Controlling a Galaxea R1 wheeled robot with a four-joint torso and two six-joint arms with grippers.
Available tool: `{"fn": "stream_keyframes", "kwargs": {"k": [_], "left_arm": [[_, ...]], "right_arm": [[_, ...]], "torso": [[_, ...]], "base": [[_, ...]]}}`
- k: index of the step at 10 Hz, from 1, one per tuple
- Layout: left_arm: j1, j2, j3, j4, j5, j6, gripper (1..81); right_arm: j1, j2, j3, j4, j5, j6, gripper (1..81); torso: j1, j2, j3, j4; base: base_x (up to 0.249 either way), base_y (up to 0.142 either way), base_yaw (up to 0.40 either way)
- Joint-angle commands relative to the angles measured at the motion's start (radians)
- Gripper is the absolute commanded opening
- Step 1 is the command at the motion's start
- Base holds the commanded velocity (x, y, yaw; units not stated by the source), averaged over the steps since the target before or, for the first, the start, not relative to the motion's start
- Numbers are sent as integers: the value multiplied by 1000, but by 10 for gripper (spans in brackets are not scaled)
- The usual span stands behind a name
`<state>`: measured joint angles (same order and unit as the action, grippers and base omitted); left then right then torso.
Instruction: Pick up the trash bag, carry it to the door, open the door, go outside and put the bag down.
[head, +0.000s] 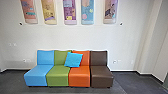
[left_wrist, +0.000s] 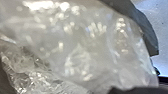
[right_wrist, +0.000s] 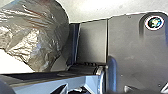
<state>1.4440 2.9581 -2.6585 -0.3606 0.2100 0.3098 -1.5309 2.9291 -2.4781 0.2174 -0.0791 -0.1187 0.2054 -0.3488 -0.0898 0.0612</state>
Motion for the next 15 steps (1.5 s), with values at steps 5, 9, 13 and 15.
{"fn": "stream_keyframes", "kwargs": {"k": [5,9,13,15], "left_arm": [[-26,26,-41,49,1,3,10],[-15,44,-57,63,-44,2,10],[-17,49,-57,66,-44,3,10],[-15,49,-57,66,-44,3,10]], "right_arm": [[40,78,-126,-15,-67,-4,811],[40,96,-146,-16,-67,-2,811],[39,98,-146,-15,-67,-2,811],[39,100,-148,-15,-67,-2,811]], "torso": [[0,0,0,0],[0,0,0,0],[-90,139,0,0],[-138,212,0,0]], "base": [[0,0,0],[0,0,0],[0,0,0],[0,0,0]]}}
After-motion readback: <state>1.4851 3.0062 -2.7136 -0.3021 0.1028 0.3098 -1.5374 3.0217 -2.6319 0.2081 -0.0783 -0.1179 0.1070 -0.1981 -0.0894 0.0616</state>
